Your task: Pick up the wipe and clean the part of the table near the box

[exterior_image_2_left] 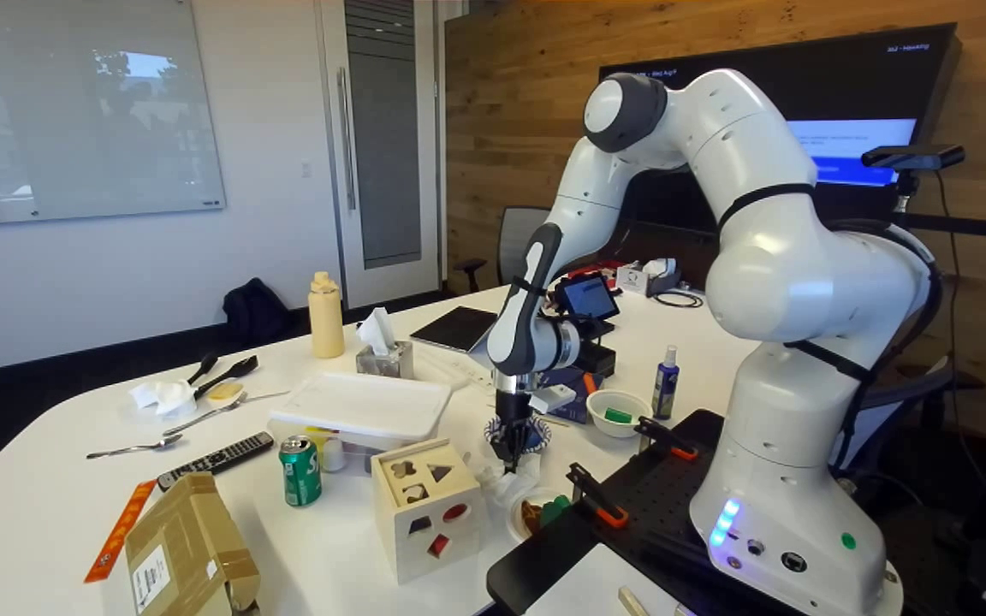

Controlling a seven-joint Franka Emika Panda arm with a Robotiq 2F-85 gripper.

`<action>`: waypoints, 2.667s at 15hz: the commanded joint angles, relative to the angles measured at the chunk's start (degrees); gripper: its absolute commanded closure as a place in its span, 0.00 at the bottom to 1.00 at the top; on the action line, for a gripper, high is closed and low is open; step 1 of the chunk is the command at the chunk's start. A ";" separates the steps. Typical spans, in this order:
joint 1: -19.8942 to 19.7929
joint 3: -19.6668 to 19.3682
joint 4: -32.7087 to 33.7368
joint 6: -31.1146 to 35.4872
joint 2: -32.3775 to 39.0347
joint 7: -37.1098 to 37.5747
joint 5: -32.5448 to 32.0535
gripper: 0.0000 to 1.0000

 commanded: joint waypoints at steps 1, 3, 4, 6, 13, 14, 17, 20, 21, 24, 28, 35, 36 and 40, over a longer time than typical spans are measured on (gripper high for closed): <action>4.56 -2.47 -0.64 -0.81 -2.91 1.75 1.22 1.00; 6.72 -3.68 -1.38 0.16 -3.58 3.31 1.30 1.00; 7.45 -4.07 -1.35 0.13 -3.78 3.61 1.20 1.00; 8.67 -4.27 -1.30 -0.19 -4.61 3.96 1.05 1.00; 15.19 -7.17 -0.10 -2.56 -13.23 6.74 0.25 1.00; 16.32 -8.30 0.55 -2.57 -14.57 7.33 -0.01 1.00; 20.67 -14.92 4.28 -0.77 -16.49 10.20 -2.48 1.00; 22.65 -20.75 10.44 0.63 -13.73 11.76 -4.97 1.00; 22.93 -22.11 12.39 0.71 -12.41 12.03 -5.59 1.00; 22.19 -23.38 18.40 0.04 -6.49 11.80 -6.07 1.00; 21.29 -22.59 24.86 -0.15 1.41 10.80 -5.49 1.00; 19.72 -21.16 33.38 2.16 9.95 9.88 -4.88 1.00; 19.29 -20.68 33.77 2.47 10.25 9.60 -4.79 0.93; 17.24 -17.79 32.70 2.09 9.12 8.56 -4.36 0.62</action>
